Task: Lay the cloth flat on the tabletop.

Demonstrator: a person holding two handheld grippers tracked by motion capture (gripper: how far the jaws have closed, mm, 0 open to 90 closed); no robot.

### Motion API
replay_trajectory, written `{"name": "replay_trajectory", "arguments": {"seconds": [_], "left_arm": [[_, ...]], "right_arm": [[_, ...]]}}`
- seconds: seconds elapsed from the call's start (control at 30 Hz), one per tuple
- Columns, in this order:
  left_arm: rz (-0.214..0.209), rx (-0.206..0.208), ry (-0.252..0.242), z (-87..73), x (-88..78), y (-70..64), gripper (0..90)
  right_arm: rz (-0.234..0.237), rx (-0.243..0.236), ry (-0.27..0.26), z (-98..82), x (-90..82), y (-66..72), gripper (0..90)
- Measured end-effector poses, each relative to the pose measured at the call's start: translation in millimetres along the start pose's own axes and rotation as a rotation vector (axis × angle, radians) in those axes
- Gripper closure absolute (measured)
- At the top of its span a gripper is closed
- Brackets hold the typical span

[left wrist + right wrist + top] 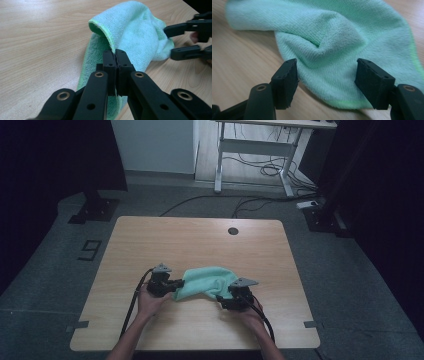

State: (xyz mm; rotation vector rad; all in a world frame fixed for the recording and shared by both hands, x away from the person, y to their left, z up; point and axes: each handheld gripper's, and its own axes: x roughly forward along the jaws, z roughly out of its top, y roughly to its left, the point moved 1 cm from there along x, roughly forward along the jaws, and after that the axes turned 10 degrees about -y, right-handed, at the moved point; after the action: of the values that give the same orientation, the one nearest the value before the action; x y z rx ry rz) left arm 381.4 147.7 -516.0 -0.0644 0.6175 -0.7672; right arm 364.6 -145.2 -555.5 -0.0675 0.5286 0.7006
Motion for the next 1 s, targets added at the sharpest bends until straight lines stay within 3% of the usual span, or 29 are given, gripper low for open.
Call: {"name": "replay_trajectory", "arguments": {"seconds": [0.3, 0.33, 0.37, 0.4, 0.43, 0.5, 0.53, 0.63, 0.67, 0.7, 0.73, 0.87, 0.9, 0.93, 0.97, 1.0], "left_arm": [[-0.004, 0.001, -0.003, -0.8, -3.2, -1.8, 88.1], [-0.004, 0.002, -0.003, -0.9, -3.4, -2.2, 88.1], [-0.007, -0.004, -0.007, -1.4, -4.3, -2.5, 88.0], [-0.007, -0.004, -0.007, -1.4, -4.3, -2.5, 88.1], [-0.013, -0.006, -0.008, -1.8, -6.1, -2.5, 88.1], [-0.022, -0.006, -0.013, -1.7, -10.5, -2.6, 88.2], [-0.022, -0.006, -0.013, -1.7, -10.5, -2.6, 88.3], [-0.03, -0.001, -0.047, 0.6, -25.2, -3.3, 88.3], [-0.03, -0.001, -0.047, 0.6, -25.2, -3.3, 88.3], [-0.029, -0.003, -0.051, 1.7, -27.5, -2.4, 88.3], [-0.032, -0.011, -0.056, 2.9, -29.0, -0.9, 88.2], [-0.031, -0.052, -0.074, 8.9, -24.2, 5.4, 87.5], [-0.018, -0.063, -0.069, 12.1, -15.9, 8.6, 87.2], [-0.018, -0.063, -0.069, 12.1, -15.9, 8.6, 87.0], [-0.005, -0.081, -0.058, 14.1, -7.4, 12.3, 86.1], [0.0, -0.087, -0.053, 14.4, -4.2, 14.1, 85.8]], "right_arm": [[-0.053, -0.025, 0.016, 1.8, 6.1, 3.1, 44.9], [-0.053, -0.03, 0.016, 1.9, 5.9, 3.1, 48.1], [-0.046, -0.033, 0.01, 1.8, 5.1, 2.4, 61.4], [-0.046, -0.033, 0.01, 1.8, 5.1, 2.4, 61.4], [-0.015, -0.031, 0.008, 2.0, 3.1, 1.5, 73.7], [0.008, -0.044, 0.01, 4.4, -3.0, 0.7, 78.1], [0.008, -0.044, 0.01, 4.4, -3.0, 0.7, 78.1], [0.072, -0.037, -0.048, 17.1, -30.6, -3.6, 79.1], [0.072, -0.037, -0.048, 17.1, -30.6, -3.6, 79.1], [0.073, -0.037, -0.084, 28.5, -46.6, -10.4, 79.0], [0.069, -0.04, -0.094, 33.9, -50.6, -15.0, 78.7], [0.046, -0.028, -0.12, 50.2, -48.7, -29.9, 78.3], [0.014, -0.026, -0.132, 59.2, -36.2, -38.7, 74.4], [0.014, -0.026, -0.132, 59.2, -36.2, -38.7, 74.4], [-0.056, -0.003, -0.134, 64.2, -22.7, -46.0, 63.5], [-0.063, 0.015, -0.138, 64.3, -19.3, -47.5, 61.8]]}}
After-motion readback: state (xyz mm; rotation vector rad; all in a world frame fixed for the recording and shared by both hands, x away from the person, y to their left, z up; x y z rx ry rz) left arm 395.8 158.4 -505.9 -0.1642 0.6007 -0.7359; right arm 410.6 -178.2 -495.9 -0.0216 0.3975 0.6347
